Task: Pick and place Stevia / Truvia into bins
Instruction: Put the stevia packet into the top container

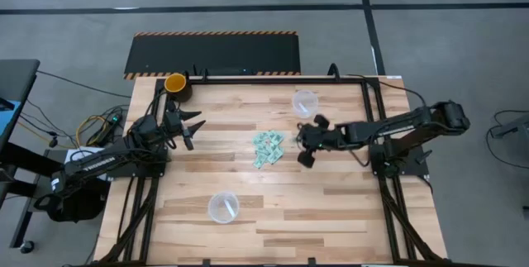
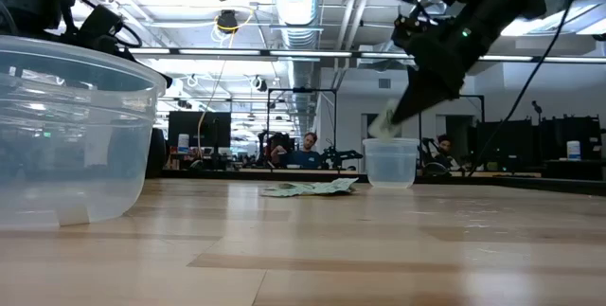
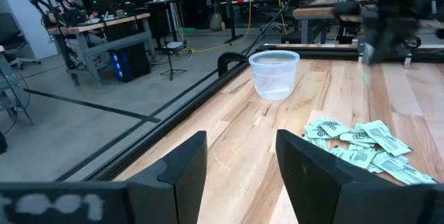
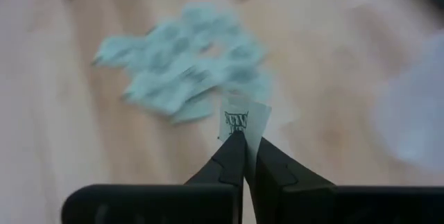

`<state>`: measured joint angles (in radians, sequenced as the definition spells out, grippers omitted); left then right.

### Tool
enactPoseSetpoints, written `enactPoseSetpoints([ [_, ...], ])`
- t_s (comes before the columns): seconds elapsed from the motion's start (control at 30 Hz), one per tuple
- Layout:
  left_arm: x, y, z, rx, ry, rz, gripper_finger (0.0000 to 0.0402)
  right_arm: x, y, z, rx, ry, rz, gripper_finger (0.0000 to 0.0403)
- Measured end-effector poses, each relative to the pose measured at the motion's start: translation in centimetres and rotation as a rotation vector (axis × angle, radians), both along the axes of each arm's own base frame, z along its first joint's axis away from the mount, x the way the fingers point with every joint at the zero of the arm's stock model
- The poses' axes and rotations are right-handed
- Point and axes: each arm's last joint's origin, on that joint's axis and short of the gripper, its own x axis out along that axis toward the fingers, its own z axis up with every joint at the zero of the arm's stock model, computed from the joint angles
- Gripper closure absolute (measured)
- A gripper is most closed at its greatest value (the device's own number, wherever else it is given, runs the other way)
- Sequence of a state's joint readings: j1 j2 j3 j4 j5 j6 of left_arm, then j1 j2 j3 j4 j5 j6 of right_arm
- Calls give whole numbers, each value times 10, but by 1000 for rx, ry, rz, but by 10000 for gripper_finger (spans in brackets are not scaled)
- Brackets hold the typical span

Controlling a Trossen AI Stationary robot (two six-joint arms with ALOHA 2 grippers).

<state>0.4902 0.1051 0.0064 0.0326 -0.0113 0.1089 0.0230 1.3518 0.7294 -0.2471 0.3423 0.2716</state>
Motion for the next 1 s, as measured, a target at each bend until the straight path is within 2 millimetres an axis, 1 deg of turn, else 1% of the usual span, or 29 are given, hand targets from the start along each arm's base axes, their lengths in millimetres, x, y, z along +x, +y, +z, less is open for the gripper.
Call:
enactPoseSetpoints([
  [0.17, 0, 0, 0, 0, 0, -1, 239, -10, -24, 18, -110, -40, -112, 400],
  [0.27, 0, 0, 0, 0, 0, 0, 239, -14, -39, 23, -143, -43, -153, 400],
  [0.5, 0, 0, 0, 0, 0, 0, 239, -22, -71, 20, -171, 7, -247, 401],
  [0.57, 0, 0, 0, 0, 0, 0, 239, -21, -78, 17, -171, 14, -273, 402],
  [0.73, 0, 0, 0, 0, -1, -1, 239, -25, -89, 17, -179, 27, -305, 394],
  [1.0, 0, 0, 0, 0, 0, -2, 239, -25, -91, 19, -187, 11, -309, 354],
])
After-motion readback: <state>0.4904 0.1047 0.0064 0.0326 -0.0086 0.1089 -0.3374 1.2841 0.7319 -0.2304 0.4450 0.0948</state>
